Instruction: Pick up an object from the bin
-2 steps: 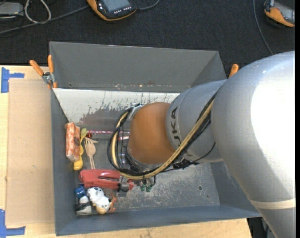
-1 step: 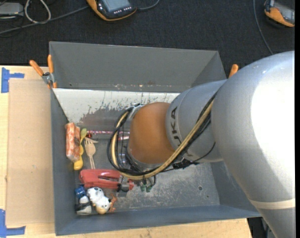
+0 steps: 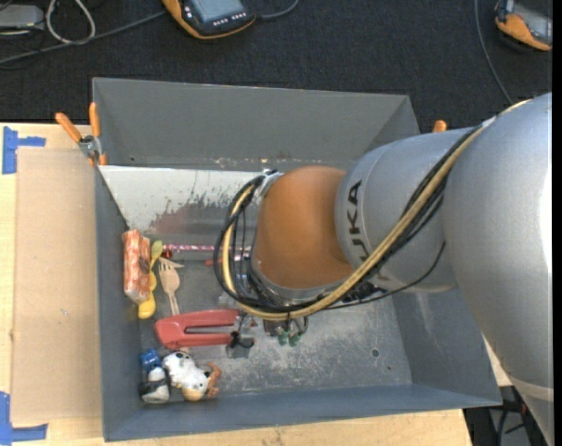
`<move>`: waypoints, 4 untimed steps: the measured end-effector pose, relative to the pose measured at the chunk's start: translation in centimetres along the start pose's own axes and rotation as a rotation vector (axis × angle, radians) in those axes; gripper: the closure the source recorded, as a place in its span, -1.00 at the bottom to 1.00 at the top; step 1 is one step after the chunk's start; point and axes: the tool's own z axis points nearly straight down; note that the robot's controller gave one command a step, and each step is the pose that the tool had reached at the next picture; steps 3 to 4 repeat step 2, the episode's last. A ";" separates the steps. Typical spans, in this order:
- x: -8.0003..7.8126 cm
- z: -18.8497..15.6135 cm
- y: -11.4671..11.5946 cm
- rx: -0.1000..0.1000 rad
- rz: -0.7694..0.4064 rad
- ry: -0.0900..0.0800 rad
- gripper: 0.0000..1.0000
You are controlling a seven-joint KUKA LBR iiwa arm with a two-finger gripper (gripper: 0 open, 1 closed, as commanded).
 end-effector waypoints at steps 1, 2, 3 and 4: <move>-0.5 -6.2 -0.3 0.000 0.028 0.001 1.00; -0.7 -7.1 -0.7 0.002 0.026 0.008 1.00; -0.7 -7.1 -0.7 0.002 0.026 0.008 1.00; -0.7 -7.1 -0.7 0.002 0.026 0.008 1.00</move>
Offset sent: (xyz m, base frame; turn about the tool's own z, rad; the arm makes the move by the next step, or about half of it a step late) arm 0.0187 -0.0225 0.1771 0.0167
